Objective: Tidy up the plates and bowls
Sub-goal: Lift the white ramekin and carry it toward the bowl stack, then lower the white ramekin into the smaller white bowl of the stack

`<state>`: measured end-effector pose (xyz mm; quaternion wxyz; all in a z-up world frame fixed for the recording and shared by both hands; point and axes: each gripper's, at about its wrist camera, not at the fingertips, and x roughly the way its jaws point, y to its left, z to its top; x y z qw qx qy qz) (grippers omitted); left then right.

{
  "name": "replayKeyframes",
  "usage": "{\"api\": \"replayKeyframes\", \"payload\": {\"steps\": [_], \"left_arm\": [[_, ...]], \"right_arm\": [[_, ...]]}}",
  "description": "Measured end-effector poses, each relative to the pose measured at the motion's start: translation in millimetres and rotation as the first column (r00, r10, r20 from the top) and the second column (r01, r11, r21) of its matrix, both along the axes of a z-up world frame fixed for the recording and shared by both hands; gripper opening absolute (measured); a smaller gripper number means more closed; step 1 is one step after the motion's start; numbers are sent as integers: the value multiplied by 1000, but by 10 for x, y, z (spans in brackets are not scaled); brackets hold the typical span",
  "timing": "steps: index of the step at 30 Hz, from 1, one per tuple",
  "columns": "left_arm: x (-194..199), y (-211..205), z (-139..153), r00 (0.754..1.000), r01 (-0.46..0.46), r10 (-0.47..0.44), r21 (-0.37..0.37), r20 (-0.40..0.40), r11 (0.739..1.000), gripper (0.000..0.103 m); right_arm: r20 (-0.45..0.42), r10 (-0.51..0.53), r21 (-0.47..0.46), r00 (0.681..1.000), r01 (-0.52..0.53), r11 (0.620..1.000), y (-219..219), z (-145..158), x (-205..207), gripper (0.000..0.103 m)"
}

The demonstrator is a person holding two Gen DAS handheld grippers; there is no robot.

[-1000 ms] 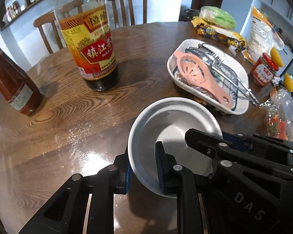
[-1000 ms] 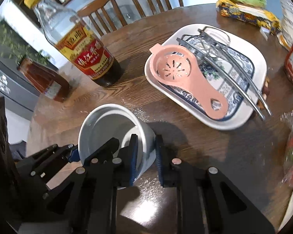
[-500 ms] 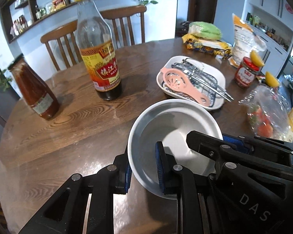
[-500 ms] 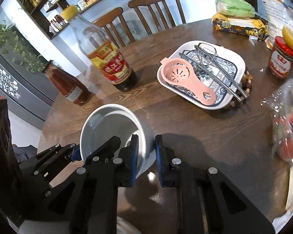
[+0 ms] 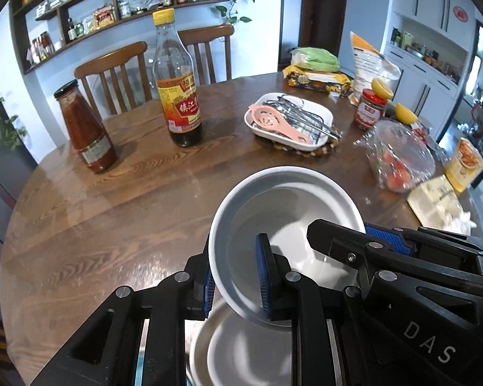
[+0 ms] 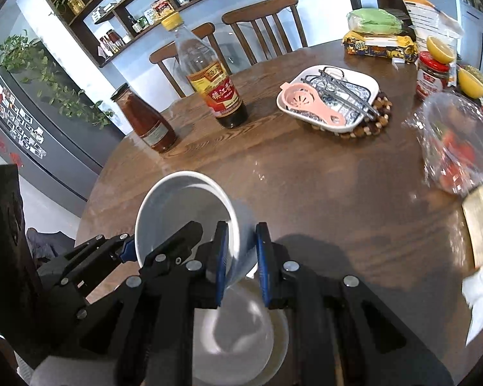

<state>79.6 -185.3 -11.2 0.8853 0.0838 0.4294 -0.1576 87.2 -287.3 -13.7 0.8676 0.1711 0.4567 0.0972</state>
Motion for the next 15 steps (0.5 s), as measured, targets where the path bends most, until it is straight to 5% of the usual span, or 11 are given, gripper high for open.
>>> {"api": "replayKeyframes", "payload": {"steps": [15], "left_arm": [[-637, 194, -50, 999, 55, -55, 8, -2, 998, 21]], "right_arm": [[-26, -43, -13, 999, 43, 999, 247, -41, -752, 19]]}}
